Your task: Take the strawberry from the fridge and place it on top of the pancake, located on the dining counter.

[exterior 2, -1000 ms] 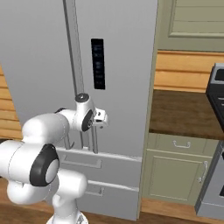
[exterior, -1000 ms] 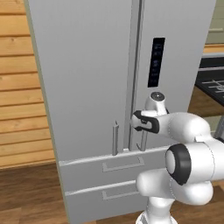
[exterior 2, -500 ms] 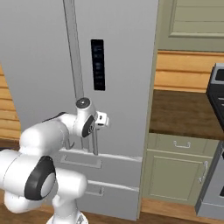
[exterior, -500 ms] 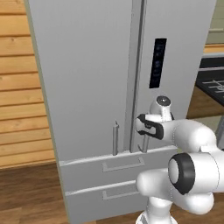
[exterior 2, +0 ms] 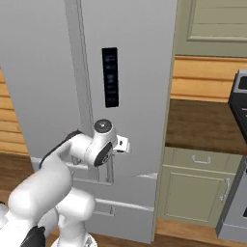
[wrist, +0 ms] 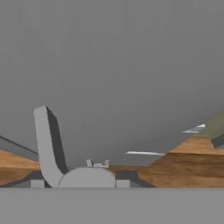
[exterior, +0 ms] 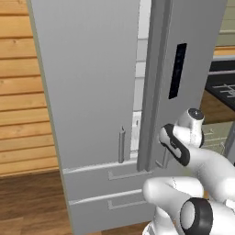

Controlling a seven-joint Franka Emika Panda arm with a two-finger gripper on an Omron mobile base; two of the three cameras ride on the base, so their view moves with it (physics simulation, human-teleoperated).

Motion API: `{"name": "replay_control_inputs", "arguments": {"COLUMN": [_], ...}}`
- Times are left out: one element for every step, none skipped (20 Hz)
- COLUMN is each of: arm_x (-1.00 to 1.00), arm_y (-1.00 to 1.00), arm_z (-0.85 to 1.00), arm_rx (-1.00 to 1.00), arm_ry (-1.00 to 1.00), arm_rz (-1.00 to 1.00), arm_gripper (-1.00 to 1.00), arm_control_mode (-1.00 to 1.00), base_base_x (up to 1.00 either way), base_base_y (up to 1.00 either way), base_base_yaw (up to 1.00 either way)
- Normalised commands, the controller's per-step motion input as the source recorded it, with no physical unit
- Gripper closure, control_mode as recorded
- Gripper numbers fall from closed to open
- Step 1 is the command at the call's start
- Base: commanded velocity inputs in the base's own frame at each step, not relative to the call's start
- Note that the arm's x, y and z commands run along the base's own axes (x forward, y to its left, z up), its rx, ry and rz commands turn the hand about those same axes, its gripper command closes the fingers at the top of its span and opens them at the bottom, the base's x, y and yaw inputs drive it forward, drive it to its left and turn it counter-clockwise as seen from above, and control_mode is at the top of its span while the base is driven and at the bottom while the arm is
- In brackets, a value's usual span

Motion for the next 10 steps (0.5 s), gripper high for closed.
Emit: {"name": "replay_control_inputs", "arguments": {"arm_x": [-0.76, -0.69, -0.69, -0.67, -0.63, -0.61, -0.56, -0.47, -0.29, -0.16], "arm_y": [-0.97, -0.98, -0.98, -1.00, -1.00, -1.00, -0.99, -0.84, -0.66, -0.45], "arm_z": [-0.01, -0.02, -0.04, -0.03, -0.04, -0.02, 0.00, 0.00, 0.00, 0.00], "arm_rx": [0.01, 0.01, 0.01, 0.01, 0.02, 0.02, 0.06, 0.21, 0.12, 0.08], "arm_ry": [0.00, 0.00, 0.00, 0.00, 0.00, 0.00, 0.01, 0.00, 0.00, 0.00], "arm_rz": [0.00, 0.00, 0.00, 0.00, 0.00, 0.00, 0.00, 0.00, 0.00, 0.00], "arm_gripper": [1.00, 1.00, 1.00, 1.00, 1.00, 1.00, 1.00, 1.00, 1.00, -1.00], "arm_control_mode": [-1.00, -1.00, -1.00, -1.00, -1.00, -1.00, -1.00, -1.00, -1.00, -1.00], "base_base_x": [0.00, 0.00, 0.00, 0.00, 0.00, 0.00, 0.00, 0.00, 0.00, 0.00], "base_base_y": [0.00, 0.00, 0.00, 0.00, 0.00, 0.00, 0.00, 0.00, 0.00, 0.00], "base_base_yaw": [0.00, 0.00, 0.00, 0.00, 0.00, 0.00, 0.00, 0.00, 0.00, 0.00]}}
